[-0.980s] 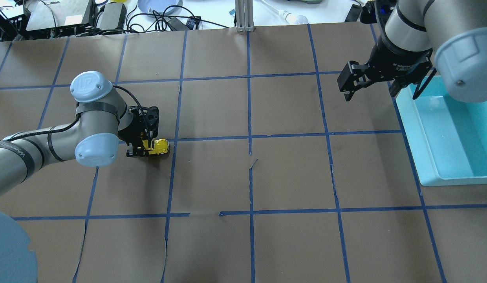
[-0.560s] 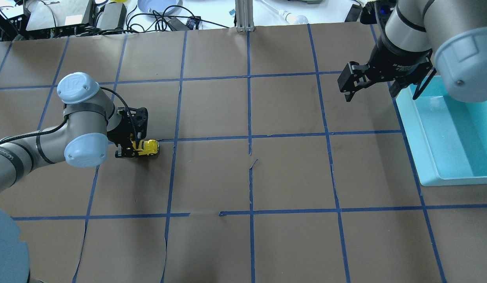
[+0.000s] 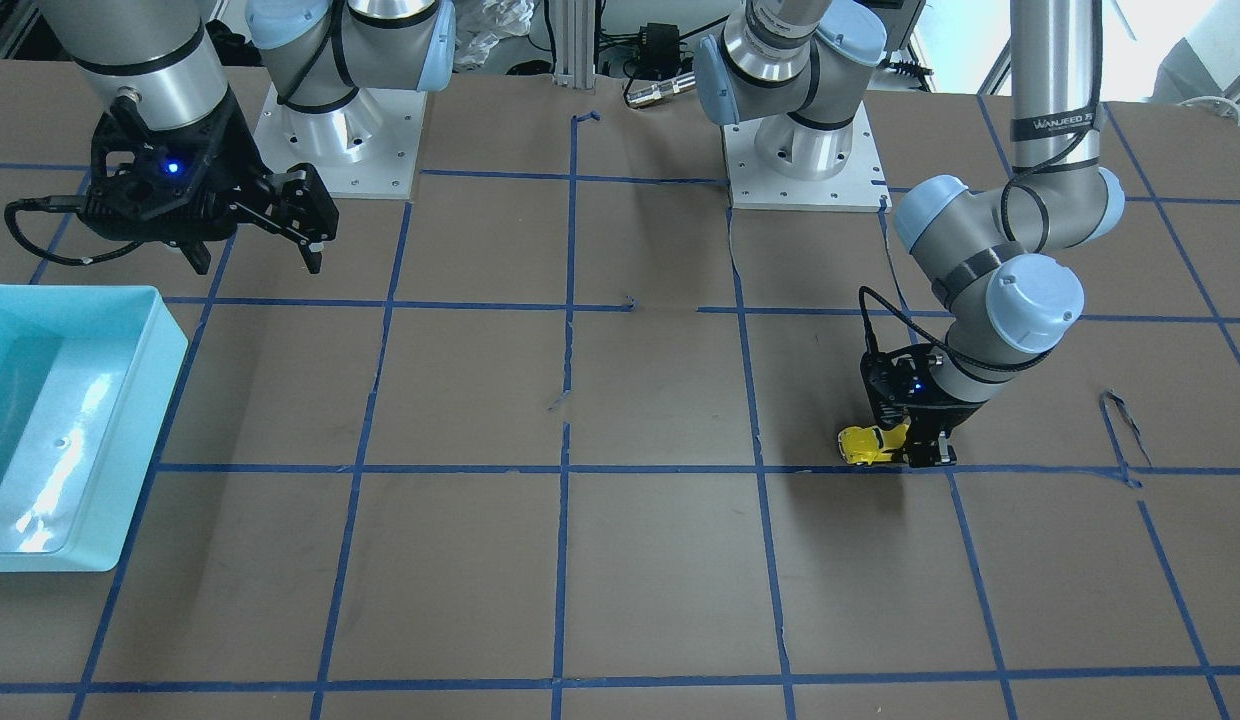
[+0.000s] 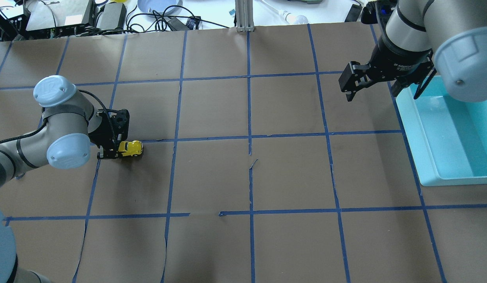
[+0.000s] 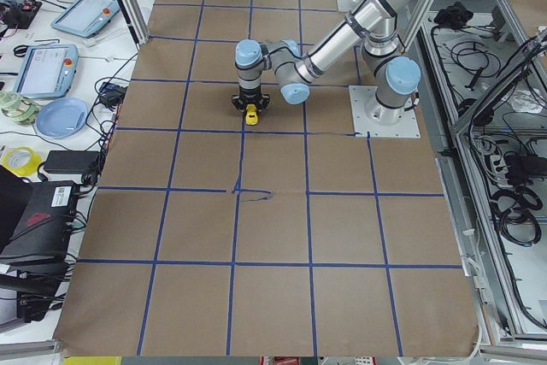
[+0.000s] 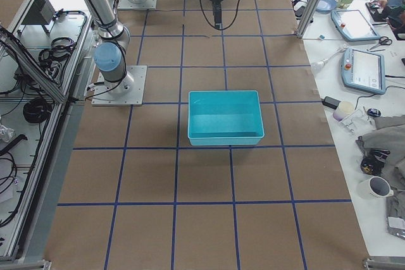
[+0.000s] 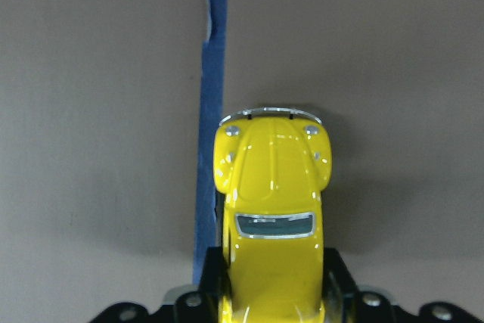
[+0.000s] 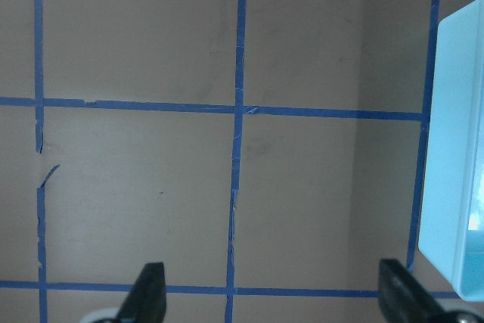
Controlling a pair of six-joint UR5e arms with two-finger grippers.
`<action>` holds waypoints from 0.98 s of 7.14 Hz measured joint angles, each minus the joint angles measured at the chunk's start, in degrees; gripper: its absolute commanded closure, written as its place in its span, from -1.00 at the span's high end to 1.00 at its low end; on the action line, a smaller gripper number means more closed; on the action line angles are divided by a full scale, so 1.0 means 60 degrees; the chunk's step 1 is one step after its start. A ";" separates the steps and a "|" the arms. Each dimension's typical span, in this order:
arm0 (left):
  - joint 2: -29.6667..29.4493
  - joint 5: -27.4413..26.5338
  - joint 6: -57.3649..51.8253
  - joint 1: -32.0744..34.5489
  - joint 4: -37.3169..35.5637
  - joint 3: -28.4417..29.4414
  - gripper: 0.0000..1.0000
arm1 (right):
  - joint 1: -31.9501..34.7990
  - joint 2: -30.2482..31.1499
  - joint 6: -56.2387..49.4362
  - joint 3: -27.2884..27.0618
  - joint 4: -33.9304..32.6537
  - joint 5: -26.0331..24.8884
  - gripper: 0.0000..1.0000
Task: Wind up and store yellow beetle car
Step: 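Pull the car back toward the robot with the left gripper, then release the car so it rolls toward the light-blue bin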
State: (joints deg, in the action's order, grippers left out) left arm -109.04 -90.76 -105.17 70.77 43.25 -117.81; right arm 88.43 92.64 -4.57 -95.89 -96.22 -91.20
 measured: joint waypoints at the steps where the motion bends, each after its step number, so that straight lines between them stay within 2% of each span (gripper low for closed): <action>1: -0.0004 0.0001 -0.0178 -0.0196 0.0001 0.0007 -0.59 | 0.0003 -0.0001 -0.0003 0.0000 -0.0002 0.0010 1.00; 2: -0.0005 -0.0002 -0.0293 -0.0329 -0.0001 0.0014 -0.24 | 0.0002 -0.0001 -0.0010 0.0000 -0.0010 0.0011 1.00; 3: -0.0006 -0.0005 -0.0340 -0.0400 -0.0004 0.0018 0.72 | 0.0002 -0.0006 -0.0010 0.0000 -0.0022 0.0027 1.00; 4: -0.0018 -0.0002 -0.0342 -0.0429 -0.0012 0.0021 0.95 | 0.0006 -0.0008 -0.0004 0.0000 -0.0028 0.0063 1.00; 7: -0.0047 -0.0001 -0.0301 -0.0442 -0.0016 0.0072 0.96 | 0.0012 -0.0002 0.0000 0.0000 -0.0032 0.0081 1.00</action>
State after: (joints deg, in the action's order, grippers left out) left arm -109.32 -90.76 -106.98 68.12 43.15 -117.39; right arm 88.50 92.63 -4.57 -95.89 -96.41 -90.71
